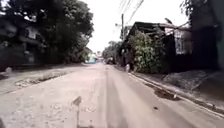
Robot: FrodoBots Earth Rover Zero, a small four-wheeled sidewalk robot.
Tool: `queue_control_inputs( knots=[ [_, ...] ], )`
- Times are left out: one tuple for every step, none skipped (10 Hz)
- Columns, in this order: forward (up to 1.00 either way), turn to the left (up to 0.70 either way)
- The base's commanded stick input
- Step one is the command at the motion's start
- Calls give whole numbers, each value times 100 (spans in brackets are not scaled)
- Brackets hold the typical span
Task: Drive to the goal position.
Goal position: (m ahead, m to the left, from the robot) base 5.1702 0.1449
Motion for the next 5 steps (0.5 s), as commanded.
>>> queue_control_inputs(
  knots=[
    [100,27],
    [100,27],
    [100,27],
    [100,27],
    [100,27]
  ],
)
